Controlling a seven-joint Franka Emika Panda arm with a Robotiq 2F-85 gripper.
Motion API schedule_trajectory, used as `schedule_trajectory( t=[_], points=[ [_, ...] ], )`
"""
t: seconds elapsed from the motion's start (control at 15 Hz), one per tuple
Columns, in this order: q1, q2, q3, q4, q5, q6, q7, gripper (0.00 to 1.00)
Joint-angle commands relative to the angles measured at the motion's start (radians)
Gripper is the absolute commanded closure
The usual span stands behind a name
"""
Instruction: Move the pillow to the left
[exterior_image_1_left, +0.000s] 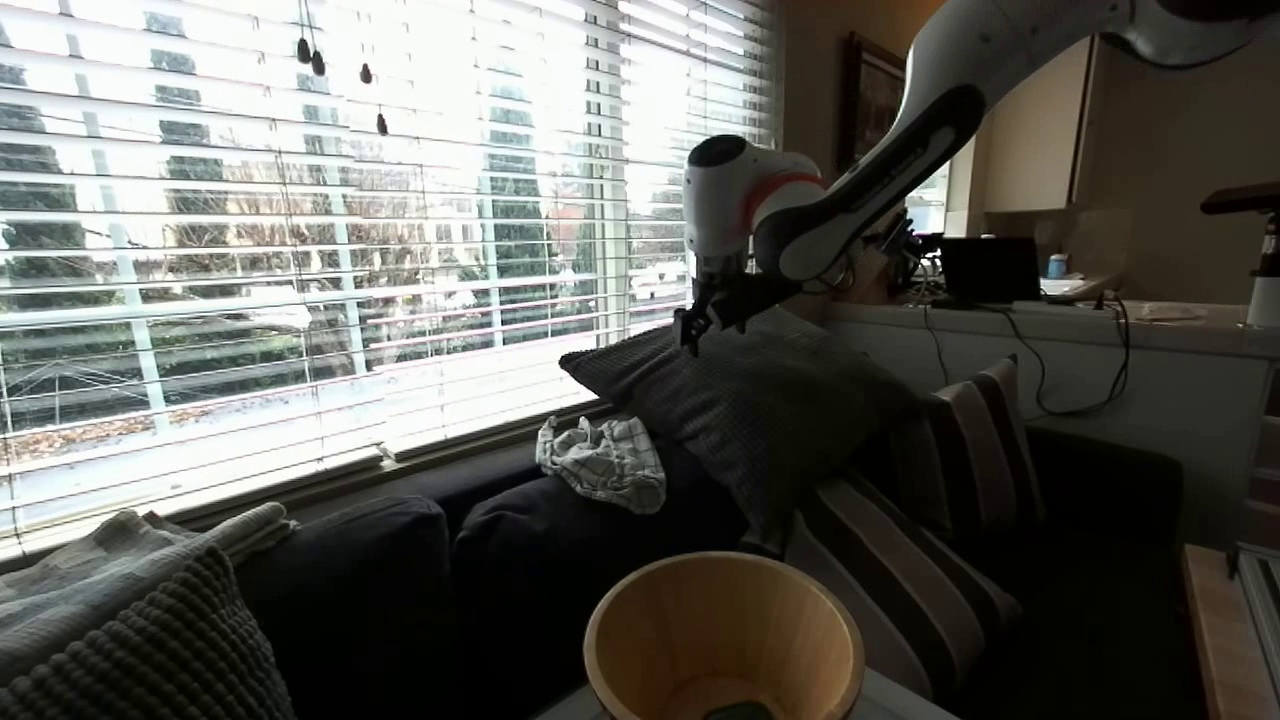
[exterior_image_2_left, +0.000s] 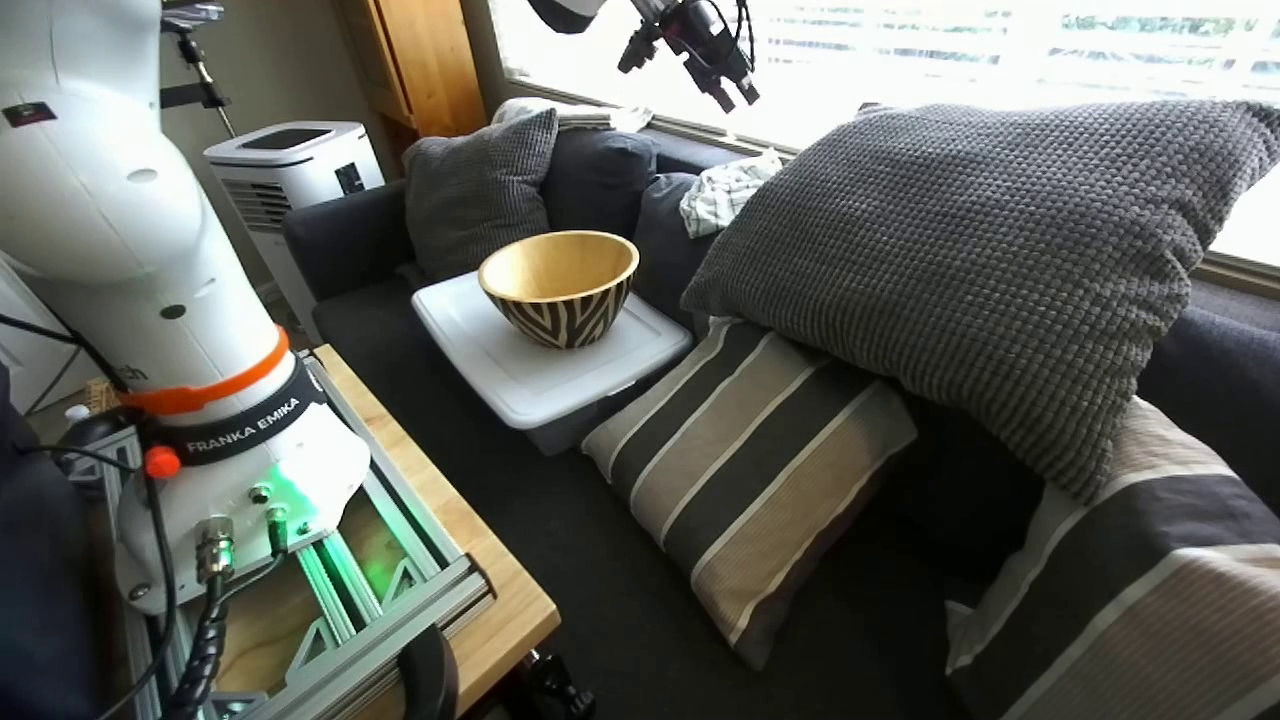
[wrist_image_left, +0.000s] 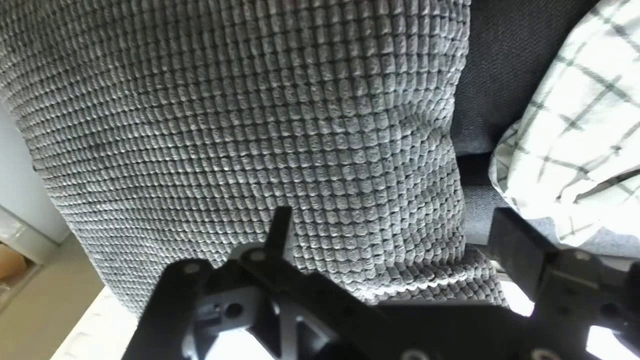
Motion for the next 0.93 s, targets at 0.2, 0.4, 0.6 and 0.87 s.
schedule_trajectory(
  t=[0.2,0.4,0.6,0.87],
  points=[
    [0.088,0.235,-0.104,0.206,-0.023,-0.012,0.045,0.00],
    [0.099,0.300,-0.138,0.253,-0.023,-0.013,0.053,0.00],
    [0.128,0.353,-0.177,0.291,-0.052,-0.017,0.084,0.00],
    [0.161,0.415,-0.216,0.332,-0.071,-0.054,0.136,0.00]
  ],
)
